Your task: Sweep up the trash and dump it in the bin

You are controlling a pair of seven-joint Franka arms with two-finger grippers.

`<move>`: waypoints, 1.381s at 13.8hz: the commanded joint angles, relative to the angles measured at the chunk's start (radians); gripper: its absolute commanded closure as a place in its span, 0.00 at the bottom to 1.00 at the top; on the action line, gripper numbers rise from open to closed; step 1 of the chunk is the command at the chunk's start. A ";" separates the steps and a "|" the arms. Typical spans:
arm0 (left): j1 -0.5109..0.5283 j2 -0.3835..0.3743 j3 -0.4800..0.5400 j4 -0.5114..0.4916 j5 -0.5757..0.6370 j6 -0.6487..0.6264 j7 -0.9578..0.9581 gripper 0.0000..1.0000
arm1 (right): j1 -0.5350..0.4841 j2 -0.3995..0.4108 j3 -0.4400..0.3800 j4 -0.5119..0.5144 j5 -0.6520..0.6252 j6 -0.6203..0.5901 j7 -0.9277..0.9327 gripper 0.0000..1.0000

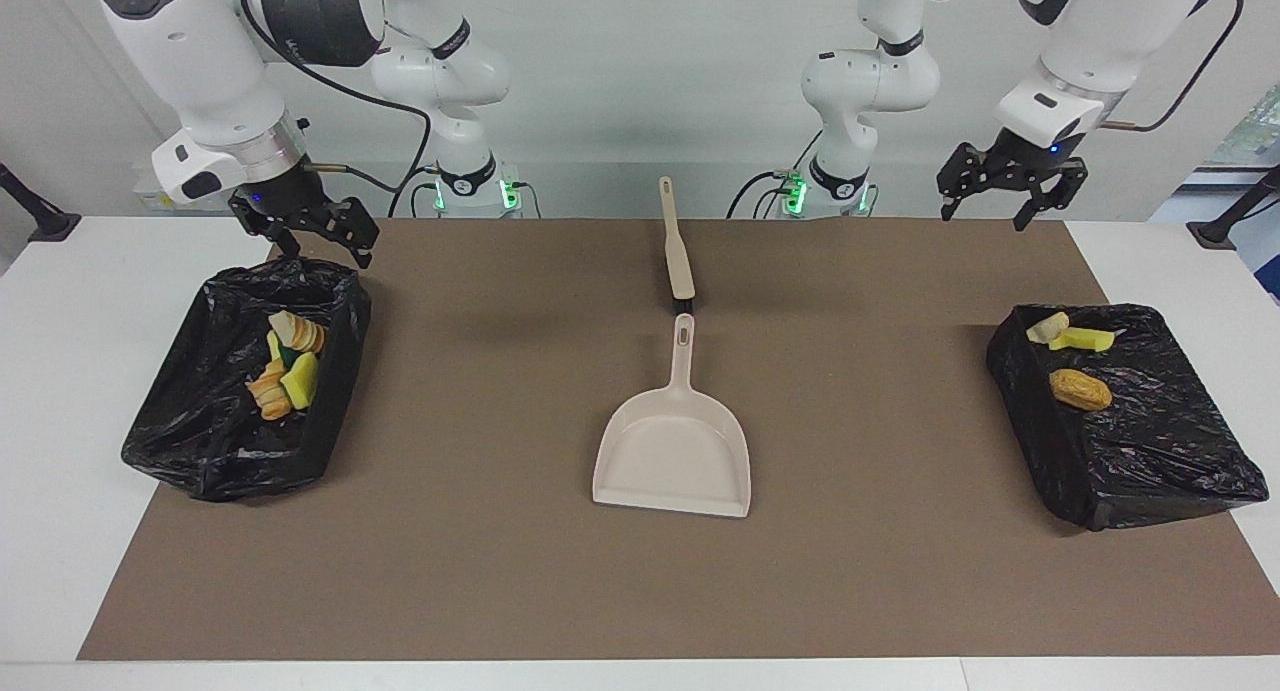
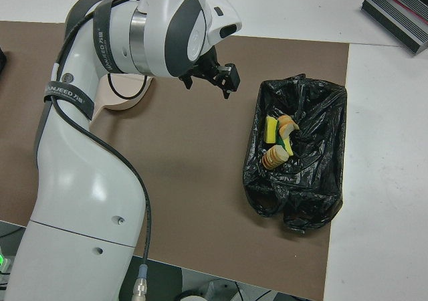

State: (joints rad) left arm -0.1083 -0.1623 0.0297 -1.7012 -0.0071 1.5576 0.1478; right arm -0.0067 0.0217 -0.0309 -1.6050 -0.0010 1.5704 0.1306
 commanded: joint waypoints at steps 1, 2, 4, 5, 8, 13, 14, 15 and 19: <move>0.016 0.142 -0.011 0.210 0.016 -0.105 0.022 0.00 | -0.010 -0.020 0.008 -0.021 -0.001 0.005 0.006 0.00; 0.016 0.167 -0.011 0.256 0.016 -0.122 0.022 0.00 | -0.010 -0.020 0.009 -0.021 -0.001 0.005 0.006 0.00; 0.016 0.178 -0.010 0.276 0.021 -0.148 0.024 0.00 | -0.010 -0.020 0.008 -0.021 -0.001 0.005 0.006 0.00; 0.018 0.161 -0.010 0.262 0.019 -0.151 0.022 0.00 | -0.010 -0.020 0.008 -0.021 -0.001 0.005 0.006 0.00; 0.055 0.124 -0.004 0.210 0.015 -0.165 0.015 0.00 | -0.010 -0.020 0.008 -0.021 -0.001 0.005 0.004 0.00; 0.073 0.125 -0.002 0.213 0.007 -0.148 0.021 0.00 | -0.010 -0.020 0.008 -0.021 -0.001 0.005 0.006 0.00; 0.075 0.127 -0.002 0.213 0.010 -0.148 0.022 0.00 | -0.010 -0.020 0.008 -0.021 -0.001 0.005 0.006 0.00; 0.075 0.127 -0.002 0.213 0.010 -0.146 0.016 0.00 | -0.010 -0.020 0.008 -0.021 -0.001 0.005 0.006 0.00; 0.075 0.132 -0.005 0.215 0.016 -0.120 0.018 0.00 | -0.010 -0.020 0.009 -0.021 -0.001 0.005 0.006 0.00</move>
State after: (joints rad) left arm -0.0459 -0.0219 0.0339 -1.4759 0.0011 1.4185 0.1540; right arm -0.0067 0.0217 -0.0309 -1.6050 -0.0010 1.5704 0.1306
